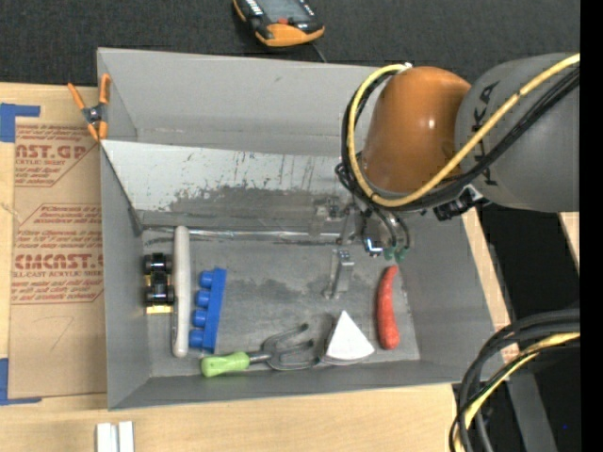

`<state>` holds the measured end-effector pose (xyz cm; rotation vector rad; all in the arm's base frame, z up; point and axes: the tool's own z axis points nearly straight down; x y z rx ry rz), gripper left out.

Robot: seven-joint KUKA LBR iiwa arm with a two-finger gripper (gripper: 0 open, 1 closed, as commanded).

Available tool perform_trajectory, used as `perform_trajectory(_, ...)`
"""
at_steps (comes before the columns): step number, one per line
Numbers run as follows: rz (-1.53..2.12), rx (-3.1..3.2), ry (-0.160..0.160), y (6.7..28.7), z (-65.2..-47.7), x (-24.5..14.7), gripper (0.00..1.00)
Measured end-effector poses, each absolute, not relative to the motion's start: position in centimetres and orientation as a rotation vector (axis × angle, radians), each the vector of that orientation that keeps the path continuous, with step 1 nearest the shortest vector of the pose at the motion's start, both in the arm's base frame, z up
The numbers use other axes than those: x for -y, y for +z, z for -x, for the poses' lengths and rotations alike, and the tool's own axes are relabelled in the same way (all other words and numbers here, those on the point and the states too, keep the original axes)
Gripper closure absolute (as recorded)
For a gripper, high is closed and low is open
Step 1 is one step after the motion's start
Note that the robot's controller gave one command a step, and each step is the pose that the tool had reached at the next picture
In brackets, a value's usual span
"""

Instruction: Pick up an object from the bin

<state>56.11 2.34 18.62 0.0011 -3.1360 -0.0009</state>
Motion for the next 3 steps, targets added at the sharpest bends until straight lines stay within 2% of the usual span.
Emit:
perform_trajectory(1,0.000,3.144,-0.001,19.0,-56.3,-2.3,0.00)
perform_trajectory(2,-0.682,3.068,-0.002,8.1,-51.1,-5.5,0.00)
perform_trajectory(3,-0.075,3.146,-0.004,7.0,-49.1,-6.9,0.00)
